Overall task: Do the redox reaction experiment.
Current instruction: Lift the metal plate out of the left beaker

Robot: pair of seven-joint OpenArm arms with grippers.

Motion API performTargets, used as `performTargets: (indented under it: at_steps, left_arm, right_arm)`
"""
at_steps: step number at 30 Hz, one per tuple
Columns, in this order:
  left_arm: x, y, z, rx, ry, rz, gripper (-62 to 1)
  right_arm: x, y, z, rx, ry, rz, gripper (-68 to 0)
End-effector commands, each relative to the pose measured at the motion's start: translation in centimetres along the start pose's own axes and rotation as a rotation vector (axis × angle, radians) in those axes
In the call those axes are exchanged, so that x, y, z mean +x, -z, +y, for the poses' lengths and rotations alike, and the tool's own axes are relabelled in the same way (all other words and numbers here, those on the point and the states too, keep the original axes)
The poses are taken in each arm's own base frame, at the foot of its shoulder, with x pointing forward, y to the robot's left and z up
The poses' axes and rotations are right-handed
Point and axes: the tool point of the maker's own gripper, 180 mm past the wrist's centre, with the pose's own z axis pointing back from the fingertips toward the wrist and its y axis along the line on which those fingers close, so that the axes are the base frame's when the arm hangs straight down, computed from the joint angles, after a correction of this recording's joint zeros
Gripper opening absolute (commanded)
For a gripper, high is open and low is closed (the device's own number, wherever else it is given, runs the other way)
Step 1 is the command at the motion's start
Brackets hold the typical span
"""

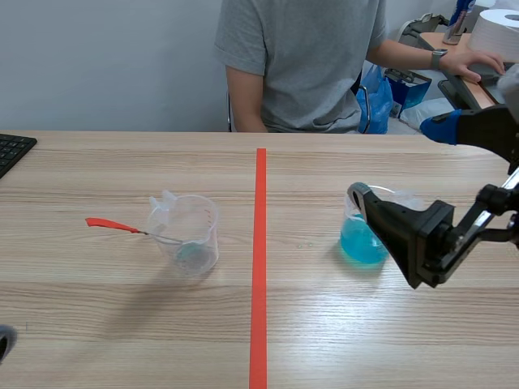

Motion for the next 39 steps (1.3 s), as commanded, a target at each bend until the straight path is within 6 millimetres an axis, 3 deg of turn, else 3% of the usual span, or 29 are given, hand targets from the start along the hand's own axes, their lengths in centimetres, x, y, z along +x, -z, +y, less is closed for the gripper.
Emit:
performTargets:
  at_steps: [1, 7, 16, 21, 25, 31, 39]
  left_arm:
    - [-0.3, -0.7, -0.2, 0.006, -0.01, 0.026, -0.2]
    - [-4.8, -3.1, -0.6, 0.035, -0.07, 0.208, -9.1]
    - [-15.6, -8.0, 1.3, 0.159, -0.256, 0.438, -22.7]
    - [-19.7, -9.6, 2.4, 0.239, -0.357, 0.471, -35.8]
    - [-22.1, -9.8, 2.7, 0.27, -0.417, 0.488, -44.5]
    - [-25.0, -8.9, 1.1, 0.235, -0.487, 0.526, -58.7]
    - [-27.9, -7.0, -1.3, 0.187, -0.381, 0.618, -58.6]
  right_arm:
    - [1.6, 0.3, -0.3, 0.009, -0.028, -0.048, 0.4]
    - [2.4, 0.9, 0.2, 0.039, -0.035, -0.077, 0.4]
    - [3.3, 1.8, 1.4, 0.094, -0.039, -0.114, 0.4]
    - [3.3, 2.0, 2.9, 0.146, -0.018, -0.12, 0.4]
    - [3.0, 2.0, 4.5, 0.201, 0.002, -0.116, 0.4]
    - [2.2, 2.1, 7.1, 0.282, 0.007, -0.091, 0.4]
    - [2.3, 3.0, 10.2, 0.386, -0.091, -0.099, 0.4]
